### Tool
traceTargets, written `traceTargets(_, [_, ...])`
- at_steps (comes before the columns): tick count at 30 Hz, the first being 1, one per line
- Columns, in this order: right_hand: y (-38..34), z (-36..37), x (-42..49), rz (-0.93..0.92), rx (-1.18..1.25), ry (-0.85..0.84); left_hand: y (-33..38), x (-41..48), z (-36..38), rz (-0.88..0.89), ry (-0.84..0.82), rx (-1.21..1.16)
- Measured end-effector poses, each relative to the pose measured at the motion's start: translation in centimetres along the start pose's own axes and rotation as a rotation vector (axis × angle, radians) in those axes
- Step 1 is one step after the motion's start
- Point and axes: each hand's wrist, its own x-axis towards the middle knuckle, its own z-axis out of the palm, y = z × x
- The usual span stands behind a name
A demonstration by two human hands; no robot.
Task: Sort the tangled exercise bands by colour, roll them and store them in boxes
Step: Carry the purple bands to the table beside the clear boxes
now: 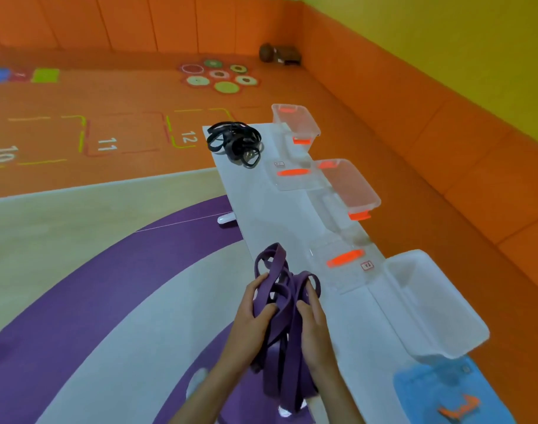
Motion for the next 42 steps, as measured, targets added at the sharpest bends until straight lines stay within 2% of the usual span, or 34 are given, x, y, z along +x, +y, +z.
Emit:
traceTargets(7, [-5.6,5.3,8.6,0.003,0.018,0.125,5.9,11.2,-3.7,0.026,-0.109,0.019])
traceTargets(14, [-9.0,6.7,17.7,0.001,0.075,0.222,8.8,22.4,-3.8,0.015,-0.254,0.032])
traceTargets(20, [-8.1,5.8,27.2,0.026,0.163,0.351,9.4,32.8,-1.2,-0.02,-0.371,0.143])
traceTargets(29, [-4.4,7.7,36.0,0.213,0.338,0.454,8.2,45.0,-0.7,-0.063,-0.605,0.388])
traceTargets(33, [-2.0,9.3,37.8,0.335,0.2,0.446,5.7,49.3,-1.1,-0.07,-0.753,0.66])
traceTargets(37, [-0.4,10.1,39.1,0.414,-0.08,0.382,3.7,53.2,-1.3,-0.059,-0.902,1.012])
traceTargets(42, [-0.6,10.8,41.4,0.442,-0.221,0.449,2.0,56.5,-2.4,0.09,-1.073,1.171])
